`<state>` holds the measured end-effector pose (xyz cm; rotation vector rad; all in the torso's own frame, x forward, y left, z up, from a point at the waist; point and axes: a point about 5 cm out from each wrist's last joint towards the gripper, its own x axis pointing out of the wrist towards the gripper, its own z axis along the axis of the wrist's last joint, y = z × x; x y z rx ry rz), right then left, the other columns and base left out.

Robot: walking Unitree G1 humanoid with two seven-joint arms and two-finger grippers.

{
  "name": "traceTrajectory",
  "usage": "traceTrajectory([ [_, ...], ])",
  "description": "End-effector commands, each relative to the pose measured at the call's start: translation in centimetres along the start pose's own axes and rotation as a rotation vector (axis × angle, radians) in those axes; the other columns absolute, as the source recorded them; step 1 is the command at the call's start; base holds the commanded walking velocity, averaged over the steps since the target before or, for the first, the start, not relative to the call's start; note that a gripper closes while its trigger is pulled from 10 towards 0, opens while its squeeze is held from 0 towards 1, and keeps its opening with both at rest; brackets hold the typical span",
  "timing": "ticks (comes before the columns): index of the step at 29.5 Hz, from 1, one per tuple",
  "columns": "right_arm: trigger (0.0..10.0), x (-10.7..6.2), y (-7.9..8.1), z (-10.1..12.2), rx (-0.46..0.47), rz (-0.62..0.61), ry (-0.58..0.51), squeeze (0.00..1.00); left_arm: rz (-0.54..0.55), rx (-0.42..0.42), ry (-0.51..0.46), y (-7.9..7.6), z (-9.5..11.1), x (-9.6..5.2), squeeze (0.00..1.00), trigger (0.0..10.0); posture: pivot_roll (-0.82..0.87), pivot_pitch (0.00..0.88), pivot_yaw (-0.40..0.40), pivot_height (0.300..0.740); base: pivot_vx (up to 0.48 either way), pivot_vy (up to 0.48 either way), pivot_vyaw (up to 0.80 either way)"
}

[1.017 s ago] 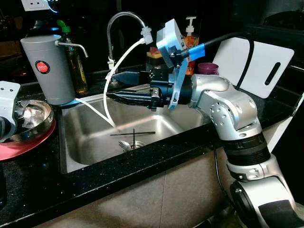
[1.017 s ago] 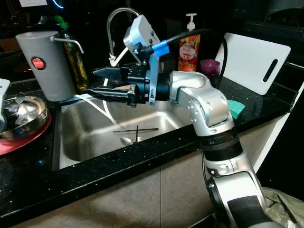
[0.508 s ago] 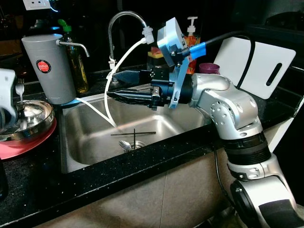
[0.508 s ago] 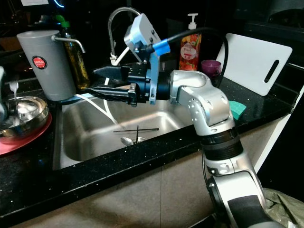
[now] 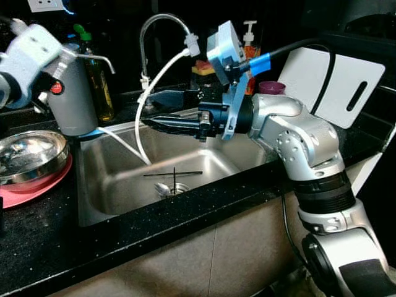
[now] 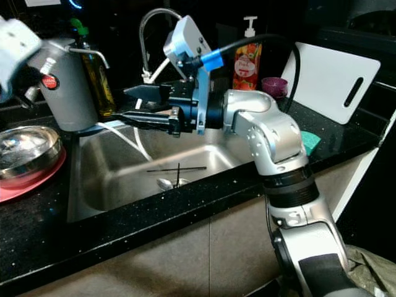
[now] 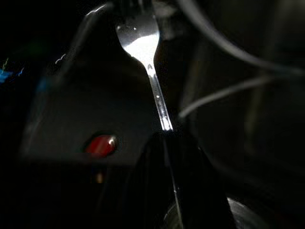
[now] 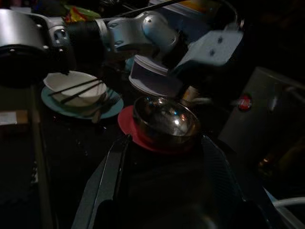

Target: Kitchen organization

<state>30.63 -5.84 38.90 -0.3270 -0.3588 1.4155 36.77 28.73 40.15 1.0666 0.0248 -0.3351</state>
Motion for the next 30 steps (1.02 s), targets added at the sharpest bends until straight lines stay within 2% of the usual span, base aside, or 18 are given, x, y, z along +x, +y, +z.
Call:
traceTrajectory([
  [1, 10.0, -0.1, 0.2, 0.0, -0.017, 0.008, 0.012, 0.00, -0.061, 0.074, 0.001, -0.3, 0.9, 0.3, 0.00, 10.0, 0.08, 0.077, 0.008, 0.740, 0.000, 0.000, 0.00],
  [2, 10.0, -0.5, 0.0, -0.3, -0.018, -0.006, 0.030, 0.00, -0.112, 0.097, 0.006, -1.1, 1.2, 1.1, 0.00, 10.0, 0.07, 0.077, 0.016, 0.740, 0.000, 0.000, 0.00],
  [3, 10.0, -0.5, 0.0, -0.3, -0.018, -0.006, 0.030, 0.00, -0.112, 0.097, 0.006, -1.1, 1.2, 1.1, 0.00, 10.0, 0.07, 0.077, 0.016, 0.740, 0.000, 0.000, 0.00],
  [7, 10.0, -1.7, -0.8, -1.6, -0.020, -0.081, 0.096, 0.00, -0.293, 0.164, 0.008, -5.0, 2.4, 4.3, 0.00, 10.0, 0.06, 0.077, 0.026, 0.740, 0.000, 0.000, 0.00],
  [10, 10.0, -2.0, -0.9, -1.8, -0.021, -0.096, 0.110, 0.00, -0.312, 0.158, 0.006, -5.8, 2.7, 4.9, 0.00, 10.0, 0.04, 0.078, 0.042, 0.740, 0.000, 0.000, 0.00],
  [11, 10.0, -2.8, -1.2, -2.6, -0.011, -0.136, 0.145, 0.00, -0.375, 0.141, -0.006, -8.4, 3.1, 6.6, 0.00, 10.0, 0.03, 0.084, 0.046, 0.740, 0.000, 0.000, 0.00],
  [12, 10.0, -2.8, -1.2, -2.6, -0.011, -0.136, 0.145, 0.00, -0.375, 0.141, -0.006, -8.4, 3.1, 6.6, 0.00, 10.0, 0.03, 0.084, 0.046, 0.740, 0.000, 0.000, 0.00],
  [15, 10.0, -3.8, -1.4, -3.6, 0.004, -0.180, 0.185, 0.00, -0.441, 0.116, -0.020, -11.9, 3.4, 8.3, 0.00, 10.0, 0.01, 0.090, 0.055, 0.740, 0.000, 0.000, 0.00],
  [17, 10.0, -4.2, -1.4, -4.1, 0.013, -0.200, 0.199, 0.00, -0.456, 0.146, 0.001, -14.0, 3.0, 9.1, 0.02, 10.0, 0.00, 0.094, 0.063, 0.740, 0.000, 0.000, 0.00],
  [18, 10.0, -4.2, -1.4, -4.1, 0.013, -0.200, 0.199, 0.00, -0.456, 0.146, 0.001, -14.0, 3.0, 9.1, 0.02, 10.0, 0.00, 0.094, 0.063, 0.740, 0.000, 0.000, 0.00],
  [19, 10.0, -4.3, -1.3, -4.3, 0.017, -0.205, 0.202, 0.00, -0.466, 0.162, 0.011, -14.8, 2.7, 9.3, 0.37, 10.0, 0.00, 0.094, 0.063, 0.740, 0.000, 0.000, 0.00],
  [20, 10.0, -4.3, -1.3, -4.4, 0.020, -0.209, 0.204, 0.00, -0.481, 0.178, 0.019, -15.6, 2.4, 9.5, 0.37, 10.0, 0.00, 0.097, 0.065, 0.740, 0.000, 0.000, 0.00],
  [21, 10.0, -4.3, -1.3, -4.4, 0.020, -0.209, 0.204, 0.00, -0.481, 0.178, 0.019, -15.6, 2.4, 9.5, 0.37, 10.0, 0.00, 0.097, 0.065, 0.740, 0.000, 0.000, 0.00],
  [22, 10.0, -4.4, -1.1, -4.6, 0.026, -0.211, 0.205, 0.00, -0.496, 0.203, 0.025, -16.6, 2.0, 9.6, 0.83, 10.0, -0.01, 0.104, 0.068, 0.740, 0.000, 0.000, 0.00],
  [23, 10.0, -4.5, -0.9, -4.8, 0.031, -0.211, 0.205, 0.00, -0.509, 0.219, 0.026, -17.3, 1.7, 9.7, 1.00, 10.0, -0.01, 0.104, 0.068, 0.740, 0.000, 0.000, 0.00],
  [26, 10.0, -4.6, -0.8, -5.0, 0.038, -0.212, 0.203, 0.00, -0.511, 0.265, 0.031, -18.3, 1.2, 9.8, 1.00, 10.0, 0.00, 0.107, 0.065, 0.740, 0.000, 0.000, 0.00],
  [30, 10.0, -4.6, -0.7, -5.1, 0.044, -0.220, 0.194, 0.00, -0.512, 0.252, 0.007, -18.4, 1.2, 9.7, 1.00, 10.0, 0.01, 0.112, 0.058, 0.740, 0.000, 0.000, 0.00],
])
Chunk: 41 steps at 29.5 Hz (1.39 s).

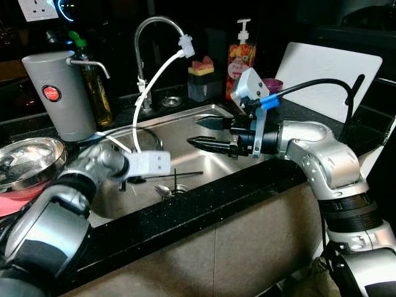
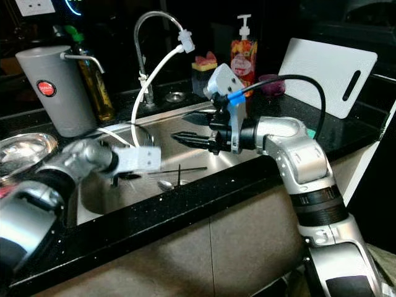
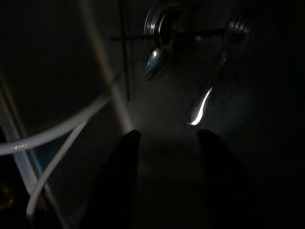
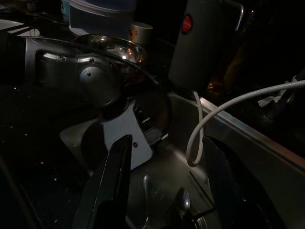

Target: Kitchen organization

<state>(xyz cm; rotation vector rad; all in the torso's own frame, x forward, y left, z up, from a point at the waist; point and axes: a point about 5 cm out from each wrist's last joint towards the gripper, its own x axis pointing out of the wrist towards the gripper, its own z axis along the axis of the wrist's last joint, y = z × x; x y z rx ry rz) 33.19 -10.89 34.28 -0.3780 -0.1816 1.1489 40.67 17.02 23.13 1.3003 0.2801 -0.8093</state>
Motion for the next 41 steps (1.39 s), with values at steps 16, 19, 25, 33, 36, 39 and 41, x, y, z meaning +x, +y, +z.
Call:
traceTrajectory([
  [16, 10.0, 0.7, 0.8, 0.4, 0.003, 0.008, -0.069, 0.00, -0.069, 0.186, -0.254, 1.5, 0.3, -5.0, 0.00, 10.0, 0.05, 0.113, 0.031, 0.740, 0.000, 0.000, 0.00],
  [19, 10.0, 0.8, 0.9, 0.5, -0.003, 0.016, -0.067, 0.00, -0.091, 0.219, -0.203, 2.6, -1.2, -7.8, 0.00, 10.0, 0.05, 0.113, 0.031, 0.740, 0.000, 0.000, 0.00],
  [25, 10.0, 0.8, 0.9, 0.4, -0.011, -0.001, -0.077, 0.00, -0.138, 0.278, 0.056, 4.8, -4.6, -13.4, 0.00, 10.0, 0.08, 0.103, 0.047, 0.740, 0.000, 0.000, 0.00],
  [33, 10.0, 0.8, 1.0, 0.3, -0.012, -0.019, -0.084, 0.00, 0.011, 0.333, 0.397, 7.3, -6.7, -17.1, 0.00, 10.0, 0.09, 0.092, 0.071, 0.740, 0.000, 0.000, 0.00],
  [36, 10.0, 0.7, 0.9, 0.0, -0.006, -0.028, -0.080, 0.00, 0.187, 0.268, 0.480, 9.0, -7.3, -19.4, 0.00, 10.0, 0.09, 0.090, 0.056, 0.740, 0.000, 0.000, 0.00],
  [39, 10.0, 0.7, 0.9, -0.1, -0.007, -0.024, -0.075, 0.00, 0.220, 0.239, 0.507, 9.2, -7.7, -20.2, 0.00, 10.0, 0.09, 0.090, 0.056, 0.740, 0.000, 0.000, 0.00],
  [41, 10.0, 0.7, 1.0, -0.1, -0.008, -0.022, -0.073, 0.00, 0.224, 0.234, 0.521, 9.2, -7.9, -20.5, 0.00, 10.0, 0.09, 0.090, 0.056, 0.740, 0.000, 0.000, 0.00],
])
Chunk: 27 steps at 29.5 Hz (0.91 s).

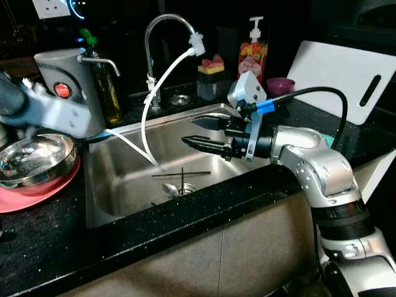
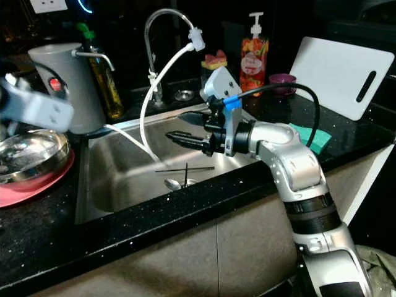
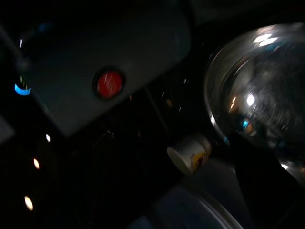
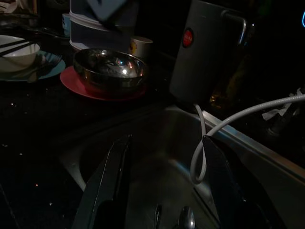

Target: Kitchen organization

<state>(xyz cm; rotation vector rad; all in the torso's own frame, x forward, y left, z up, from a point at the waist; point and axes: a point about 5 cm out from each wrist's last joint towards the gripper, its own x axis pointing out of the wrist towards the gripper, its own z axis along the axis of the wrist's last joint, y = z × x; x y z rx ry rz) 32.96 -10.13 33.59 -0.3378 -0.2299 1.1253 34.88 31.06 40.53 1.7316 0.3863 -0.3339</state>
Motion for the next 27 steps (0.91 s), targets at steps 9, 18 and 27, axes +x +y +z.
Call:
traceTrajectory([
  [9, 10.0, 0.6, 0.3, 0.5, -0.013, 0.010, -0.037, 0.00, -0.018, -0.359, 0.019, -2.9, -4.1, -0.7, 0.00, 10.0, 0.10, 0.085, 0.061, 0.740, 0.000, 0.000, 0.00],
  [18, 10.0, 0.5, 0.2, 0.1, -0.005, 0.010, -0.027, 0.00, -0.077, -0.660, -0.039, -6.2, -5.4, 0.2, 1.00, 10.0, 0.11, 0.096, 0.049, 0.740, 0.000, 0.000, 0.00],
  [27, 10.0, 0.7, 0.0, 0.0, -0.001, 0.009, -0.029, 0.00, -0.090, -0.842, -0.235, -6.2, -3.8, 1.2, 1.00, 10.0, 0.10, 0.098, 0.043, 0.740, 0.000, 0.000, 0.00],
])
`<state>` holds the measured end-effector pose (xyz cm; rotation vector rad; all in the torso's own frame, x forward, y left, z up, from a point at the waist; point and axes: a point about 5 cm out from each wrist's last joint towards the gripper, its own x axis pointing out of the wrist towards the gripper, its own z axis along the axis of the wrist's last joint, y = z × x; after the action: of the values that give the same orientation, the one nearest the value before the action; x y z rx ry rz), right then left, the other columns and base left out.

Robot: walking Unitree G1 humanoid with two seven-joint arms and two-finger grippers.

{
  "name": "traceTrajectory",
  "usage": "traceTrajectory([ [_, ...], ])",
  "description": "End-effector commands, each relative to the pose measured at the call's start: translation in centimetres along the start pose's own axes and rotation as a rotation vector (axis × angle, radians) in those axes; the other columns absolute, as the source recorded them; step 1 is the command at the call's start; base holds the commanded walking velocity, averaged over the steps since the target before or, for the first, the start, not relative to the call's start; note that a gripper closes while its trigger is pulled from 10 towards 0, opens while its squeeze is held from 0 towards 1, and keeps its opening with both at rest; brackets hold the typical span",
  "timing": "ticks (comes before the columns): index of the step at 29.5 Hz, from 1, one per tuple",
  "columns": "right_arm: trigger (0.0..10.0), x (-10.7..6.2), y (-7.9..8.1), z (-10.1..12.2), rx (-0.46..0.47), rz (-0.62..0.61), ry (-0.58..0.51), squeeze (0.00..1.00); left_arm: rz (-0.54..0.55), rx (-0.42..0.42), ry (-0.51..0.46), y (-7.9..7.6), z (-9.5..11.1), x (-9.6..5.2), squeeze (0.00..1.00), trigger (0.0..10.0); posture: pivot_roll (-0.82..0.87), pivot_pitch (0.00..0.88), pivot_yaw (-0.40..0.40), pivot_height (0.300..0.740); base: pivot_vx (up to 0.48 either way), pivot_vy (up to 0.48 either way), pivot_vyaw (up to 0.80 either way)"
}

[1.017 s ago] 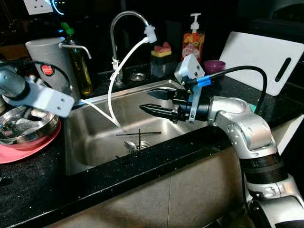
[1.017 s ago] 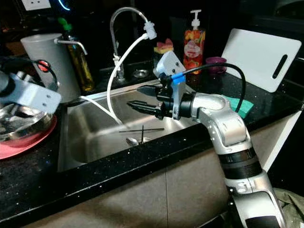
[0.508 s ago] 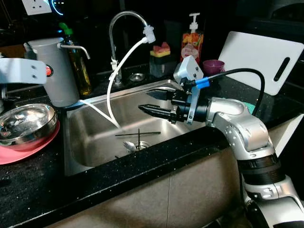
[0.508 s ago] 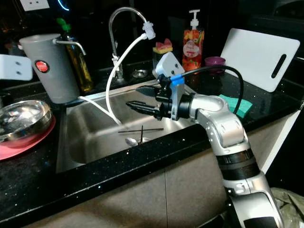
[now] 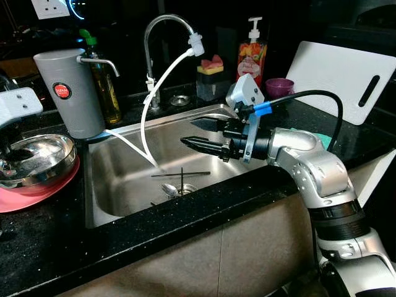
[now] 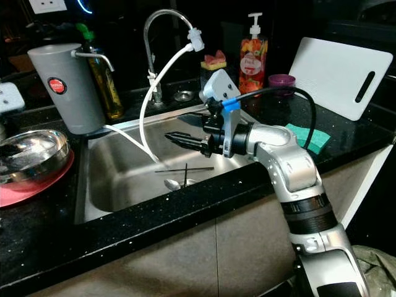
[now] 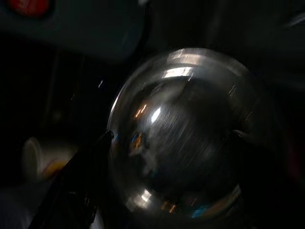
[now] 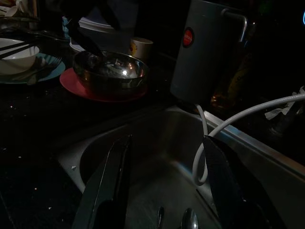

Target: Kitchen organization

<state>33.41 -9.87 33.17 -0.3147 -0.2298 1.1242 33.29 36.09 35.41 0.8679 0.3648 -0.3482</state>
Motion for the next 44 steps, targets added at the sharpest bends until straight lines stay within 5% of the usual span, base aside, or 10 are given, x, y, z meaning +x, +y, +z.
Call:
traceTrajectory([
  [1, 10.0, 0.2, 0.1, 0.5, -0.019, 0.014, -0.017, 0.00, -0.025, -0.029, -0.034, -0.2, 0.3, 0.2, 1.00, 10.0, 0.10, 0.098, 0.043, 0.740, 0.000, 0.000, 0.00],
  [5, 10.0, 0.2, 0.0, 0.6, -0.020, 0.010, -0.017, 0.00, -0.058, -0.063, -0.066, -0.7, 0.4, 0.9, 1.00, 10.0, 0.10, 0.097, 0.047, 0.740, 0.000, 0.000, 0.00],
  [6, 10.0, 0.2, 0.0, 0.6, -0.021, 0.010, -0.018, 0.00, -0.084, -0.063, -0.053, -1.2, 0.1, 1.2, 0.48, 10.0, 0.10, 0.097, 0.047, 0.740, 0.000, 0.000, 0.00],
  [7, 10.0, 0.2, 0.0, 0.6, -0.021, 0.010, -0.018, 0.00, -0.084, -0.063, -0.053, -1.2, 0.1, 1.2, 0.48, 10.0, 0.10, 0.097, 0.047, 0.740, 0.000, 0.000, 0.00],
  [8, 10.0, 0.2, 0.0, 0.6, -0.020, 0.010, -0.018, 0.00, -0.105, -0.058, -0.034, -1.6, -0.3, 1.6, 0.00, 10.0, 0.10, 0.097, 0.047, 0.740, 0.000, 0.000, 0.00],
  [22, 10.0, 0.3, 0.0, 0.6, -0.020, 0.011, -0.021, 0.00, -0.192, -0.094, 0.087, -4.1, -3.7, 2.9, 0.00, 10.0, 0.10, 0.099, 0.042, 0.740, 0.000, 0.000, 0.00],
  [24, 10.0, 0.3, 0.0, 0.6, -0.019, 0.012, -0.021, 0.00, -0.200, -0.087, 0.100, -4.3, -4.0, 3.0, 0.00, 7.6, 0.10, 0.099, 0.039, 0.740, 0.000, 0.000, 0.00],
  [25, 10.0, 0.3, 0.0, 0.6, -0.018, 0.012, -0.020, 0.00, -0.207, -0.082, 0.111, -4.5, -4.2, 3.0, 0.00, 4.0, 0.10, 0.099, 0.039, 0.740, 0.000, 0.000, 0.00],
  [28, 10.0, 0.3, 0.0, 0.6, -0.018, 0.012, -0.021, 0.00, -0.224, -0.062, 0.154, -5.0, -5.0, 3.2, 0.00, 0.0, 0.09, 0.098, 0.039, 0.740, 0.000, 0.000, 0.00],
  [44, 10.0, 0.3, -0.2, 0.7, -0.019, 0.012, -0.022, 0.00, -0.219, 0.005, 0.120, -4.8, -3.8, 3.5, 0.00, 0.0, 0.09, 0.099, 0.032, 0.740, 0.000, 0.000, 0.00],
])
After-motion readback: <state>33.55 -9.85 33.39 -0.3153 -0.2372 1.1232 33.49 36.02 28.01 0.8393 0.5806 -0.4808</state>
